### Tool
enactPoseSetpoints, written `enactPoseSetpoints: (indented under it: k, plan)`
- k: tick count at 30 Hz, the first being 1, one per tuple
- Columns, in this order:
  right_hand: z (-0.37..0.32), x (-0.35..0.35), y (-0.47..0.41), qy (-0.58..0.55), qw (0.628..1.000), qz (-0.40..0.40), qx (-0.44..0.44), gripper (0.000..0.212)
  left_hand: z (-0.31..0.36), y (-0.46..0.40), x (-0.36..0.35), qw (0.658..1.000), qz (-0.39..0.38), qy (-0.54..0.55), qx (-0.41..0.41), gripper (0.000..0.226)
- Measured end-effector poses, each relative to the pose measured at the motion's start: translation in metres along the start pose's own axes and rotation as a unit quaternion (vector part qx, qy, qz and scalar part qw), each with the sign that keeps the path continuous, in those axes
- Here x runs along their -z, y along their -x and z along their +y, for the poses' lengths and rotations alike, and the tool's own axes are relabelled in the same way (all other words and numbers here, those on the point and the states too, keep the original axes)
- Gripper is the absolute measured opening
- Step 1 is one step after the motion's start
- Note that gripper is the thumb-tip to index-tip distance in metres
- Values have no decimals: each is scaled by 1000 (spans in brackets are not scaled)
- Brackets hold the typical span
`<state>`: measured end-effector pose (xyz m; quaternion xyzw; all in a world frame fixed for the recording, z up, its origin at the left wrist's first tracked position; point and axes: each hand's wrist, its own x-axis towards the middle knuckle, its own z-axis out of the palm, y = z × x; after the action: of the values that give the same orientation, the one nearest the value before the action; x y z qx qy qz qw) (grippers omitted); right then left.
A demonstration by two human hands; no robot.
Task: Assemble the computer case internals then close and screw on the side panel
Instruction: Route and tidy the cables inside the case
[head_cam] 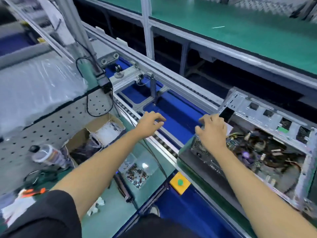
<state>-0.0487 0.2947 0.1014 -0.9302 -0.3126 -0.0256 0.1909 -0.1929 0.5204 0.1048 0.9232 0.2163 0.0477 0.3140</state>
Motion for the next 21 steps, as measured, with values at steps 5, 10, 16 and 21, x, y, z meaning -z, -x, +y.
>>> enactPoseSetpoints:
  k: [5,10,16,21]
  plan:
    - [-37,-49,-13,56,995,-78,21,34,-102,26,49,972,59,-87,211,22]
    - [-31,-61,-11,159,985,-52,49,29,-182,35,64,944,-72,-188,260,32]
    - [-32,-65,-11,204,976,-40,64,22,-209,29,62,881,-220,-321,268,36]
    - [-32,-66,-12,225,971,-28,78,16,-213,11,59,837,-294,-410,211,32]
